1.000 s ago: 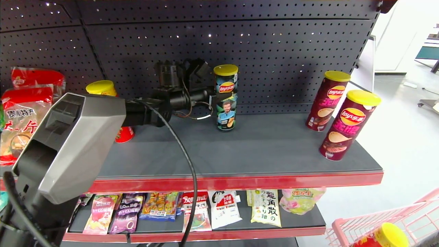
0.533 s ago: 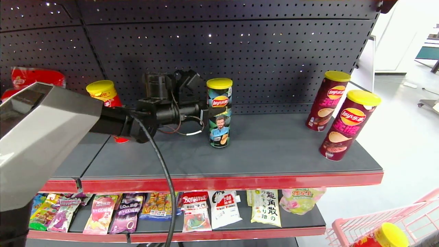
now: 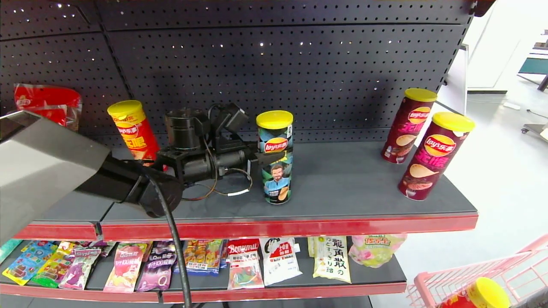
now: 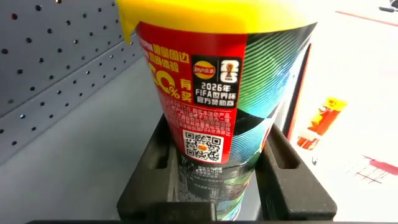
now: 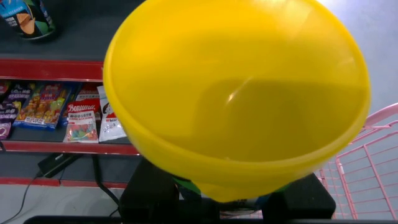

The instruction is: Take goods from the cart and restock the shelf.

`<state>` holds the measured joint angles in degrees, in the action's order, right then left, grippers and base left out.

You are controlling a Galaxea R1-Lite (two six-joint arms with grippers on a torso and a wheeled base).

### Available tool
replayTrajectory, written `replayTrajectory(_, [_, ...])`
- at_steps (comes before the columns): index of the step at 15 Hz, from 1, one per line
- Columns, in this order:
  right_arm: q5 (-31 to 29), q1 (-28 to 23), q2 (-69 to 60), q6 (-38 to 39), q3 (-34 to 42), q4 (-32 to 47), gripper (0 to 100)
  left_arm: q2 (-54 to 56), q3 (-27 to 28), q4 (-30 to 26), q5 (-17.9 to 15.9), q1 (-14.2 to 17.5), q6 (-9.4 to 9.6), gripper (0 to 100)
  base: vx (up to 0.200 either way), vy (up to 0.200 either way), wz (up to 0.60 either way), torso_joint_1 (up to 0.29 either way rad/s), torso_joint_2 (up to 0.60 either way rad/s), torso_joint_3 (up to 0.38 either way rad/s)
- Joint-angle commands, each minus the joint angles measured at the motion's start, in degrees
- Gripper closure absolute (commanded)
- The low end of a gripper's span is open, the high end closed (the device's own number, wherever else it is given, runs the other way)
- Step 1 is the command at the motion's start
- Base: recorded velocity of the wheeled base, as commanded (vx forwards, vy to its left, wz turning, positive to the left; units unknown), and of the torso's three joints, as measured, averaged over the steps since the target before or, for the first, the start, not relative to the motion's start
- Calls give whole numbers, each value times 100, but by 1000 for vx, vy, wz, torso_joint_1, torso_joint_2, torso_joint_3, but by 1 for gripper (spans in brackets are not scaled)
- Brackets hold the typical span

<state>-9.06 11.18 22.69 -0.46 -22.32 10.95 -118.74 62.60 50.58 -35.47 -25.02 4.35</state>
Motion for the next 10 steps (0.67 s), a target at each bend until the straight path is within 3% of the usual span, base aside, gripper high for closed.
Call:
replayTrajectory(1, [0,-2,-1,-6,-18,4,100,70,-108,22,58,-30,-5,100,0,0,0,0,0,0])
replayTrajectory(10, [0,-10,-27,-15,-27,4,100,44,-424,251,-3,-162,31,100,0,0,0,0,0,0])
